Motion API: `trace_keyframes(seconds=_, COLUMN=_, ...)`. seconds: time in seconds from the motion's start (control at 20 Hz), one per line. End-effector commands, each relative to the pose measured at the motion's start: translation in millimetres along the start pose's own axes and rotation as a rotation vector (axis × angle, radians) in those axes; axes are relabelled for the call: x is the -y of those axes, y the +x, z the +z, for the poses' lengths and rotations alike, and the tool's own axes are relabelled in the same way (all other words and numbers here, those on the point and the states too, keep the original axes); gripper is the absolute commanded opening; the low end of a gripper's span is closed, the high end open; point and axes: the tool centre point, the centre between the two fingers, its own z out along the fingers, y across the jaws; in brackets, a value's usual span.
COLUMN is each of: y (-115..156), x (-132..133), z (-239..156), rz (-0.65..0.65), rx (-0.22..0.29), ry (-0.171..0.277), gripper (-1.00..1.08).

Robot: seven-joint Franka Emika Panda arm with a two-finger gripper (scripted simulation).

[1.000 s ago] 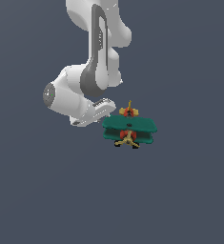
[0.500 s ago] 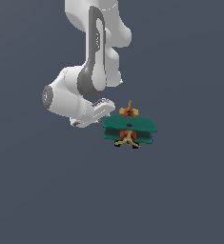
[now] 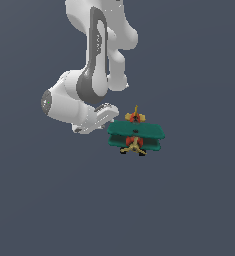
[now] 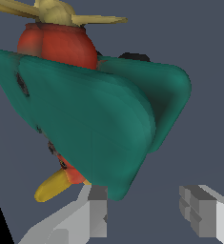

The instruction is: Pick up the object and move it to a goal position.

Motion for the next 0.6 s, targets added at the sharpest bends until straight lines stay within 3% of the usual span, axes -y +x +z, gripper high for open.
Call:
trace_keyframes(seconds=0.0, y=-0.9, x=-5.4, z=-5.0, rz=0.006, rx=-0.013, ry=-0.002, gripper=0.28)
trace_keyframes(seconds=0.55, y=-0.1, x=-8.4, z=-2.5, rz=-0.013, rx=-0.022, ry=0.039, gripper=0.28)
